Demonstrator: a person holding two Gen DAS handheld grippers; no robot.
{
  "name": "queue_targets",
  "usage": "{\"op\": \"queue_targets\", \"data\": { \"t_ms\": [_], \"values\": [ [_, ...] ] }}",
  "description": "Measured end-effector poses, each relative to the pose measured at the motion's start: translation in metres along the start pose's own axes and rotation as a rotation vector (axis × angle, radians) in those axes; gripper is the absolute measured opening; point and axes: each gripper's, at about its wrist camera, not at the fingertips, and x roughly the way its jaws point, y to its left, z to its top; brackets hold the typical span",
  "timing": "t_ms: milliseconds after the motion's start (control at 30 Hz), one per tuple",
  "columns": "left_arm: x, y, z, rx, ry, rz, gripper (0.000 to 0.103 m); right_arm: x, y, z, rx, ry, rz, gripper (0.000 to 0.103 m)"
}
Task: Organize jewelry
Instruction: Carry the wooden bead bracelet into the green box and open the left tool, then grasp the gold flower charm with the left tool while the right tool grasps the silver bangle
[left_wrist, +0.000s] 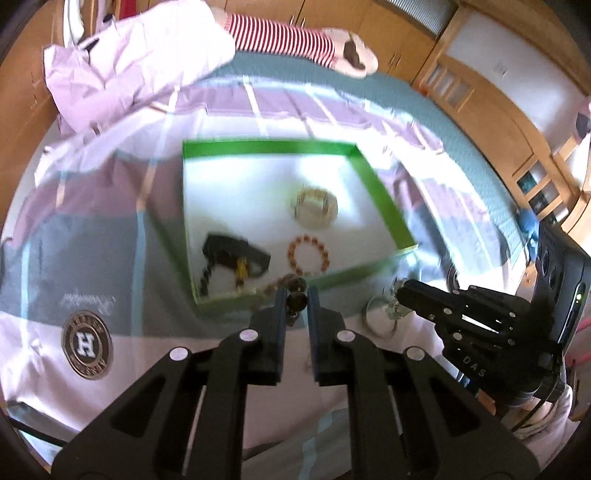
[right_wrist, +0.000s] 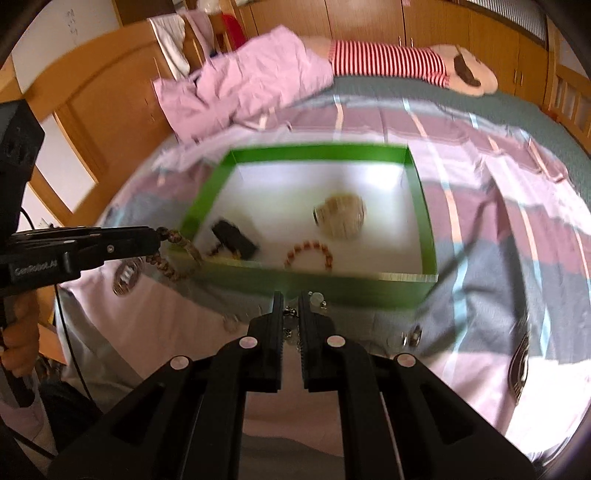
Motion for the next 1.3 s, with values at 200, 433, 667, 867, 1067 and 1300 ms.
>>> {"op": "queue_targets", "data": {
  "t_ms": [200,433,667,867,1067,1300],
  "values": [
    [-0.003,0.005,0.022,-0.007,-0.027,0.016,0.011,-0.006,0.000,0.028,-0.009,-0.057,0.004,0.008],
    [0.035,0.033,0.026,-0.084,-0.050,0.048,0.012,0.037,-0.009,0.049,0.002,-0.005,-0.080,0.024],
    [0.036,0.047,0.009,-0.108,-0.025,0.041,0.028,0.020,-0.038,0.028,0.104,-0.011,-0.074,0.049],
    [0.041,0.016,-0.022,-0.029,0.031,-0.009,0.056,0.021,-0.084,-0.024,0.249,0.090,-0.128,0.070],
    [0.084,-0.027,-0.068,0.095,0.175,0.032,0.058,0.054,-0.079,-0.068,0.211,0.249,-0.162,0.070],
    [0.116,-0.040,-0.089,0.150,0.253,0.106,0.058,0.074,-0.046,-0.071,0.091,0.287,-0.171,0.083]
  ]
}}
